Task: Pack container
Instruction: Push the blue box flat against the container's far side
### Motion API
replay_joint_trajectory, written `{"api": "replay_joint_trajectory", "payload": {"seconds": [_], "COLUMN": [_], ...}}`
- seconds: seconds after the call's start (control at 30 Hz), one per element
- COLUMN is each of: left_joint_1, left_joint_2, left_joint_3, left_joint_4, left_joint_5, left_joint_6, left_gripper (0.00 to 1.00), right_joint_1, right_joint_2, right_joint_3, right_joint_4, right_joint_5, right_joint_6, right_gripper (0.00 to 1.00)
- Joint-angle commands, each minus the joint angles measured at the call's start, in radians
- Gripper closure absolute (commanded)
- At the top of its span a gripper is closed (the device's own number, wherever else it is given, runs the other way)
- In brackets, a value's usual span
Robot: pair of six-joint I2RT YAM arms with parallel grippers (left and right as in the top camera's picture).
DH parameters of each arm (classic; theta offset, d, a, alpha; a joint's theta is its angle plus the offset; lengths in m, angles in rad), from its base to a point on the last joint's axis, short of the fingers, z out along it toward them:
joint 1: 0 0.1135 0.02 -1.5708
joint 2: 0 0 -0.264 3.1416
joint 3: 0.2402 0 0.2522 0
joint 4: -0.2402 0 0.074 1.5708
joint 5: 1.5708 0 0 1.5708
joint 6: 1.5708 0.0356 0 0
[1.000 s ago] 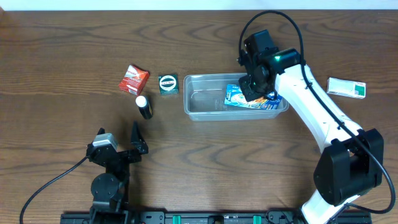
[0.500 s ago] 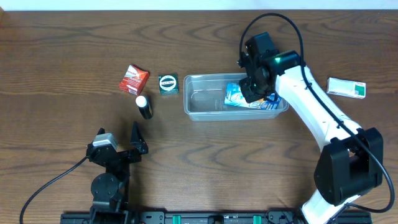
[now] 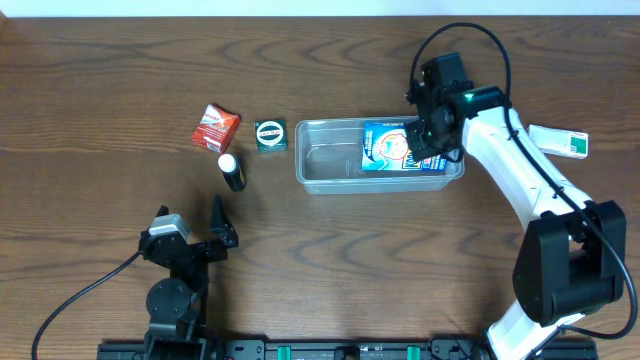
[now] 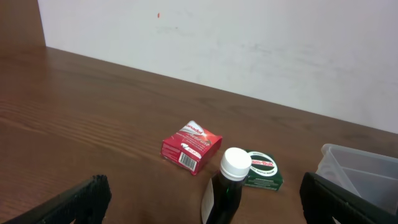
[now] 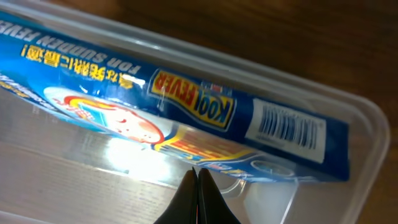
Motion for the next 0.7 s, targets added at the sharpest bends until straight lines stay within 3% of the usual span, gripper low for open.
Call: {"api": "replay_joint_trajectory", "payload": {"seconds": [0.0,0.67], "left_joint_1": [0.006,0.006], "left_joint_2": [-0.005,-0.005], "left_joint_3": [-0.022,-0.022], "left_joint_4": [-0.035,-0.035], "left_joint_5": [-0.023,-0.023], "left_joint_6": [-0.002,-0.002], "left_gripper": [0.02,0.02], "right_joint_1": [-0.002,0.001], "right_joint_2": [-0.001,-0.001], "right_joint_3": [0.000,-0.006], "right_joint_4": [0.024,0.172], "right_joint_5": [0.004,-0.006], "right_joint_6": [-0.032,-0.109], "right_gripper": [0.99,0.99]}}
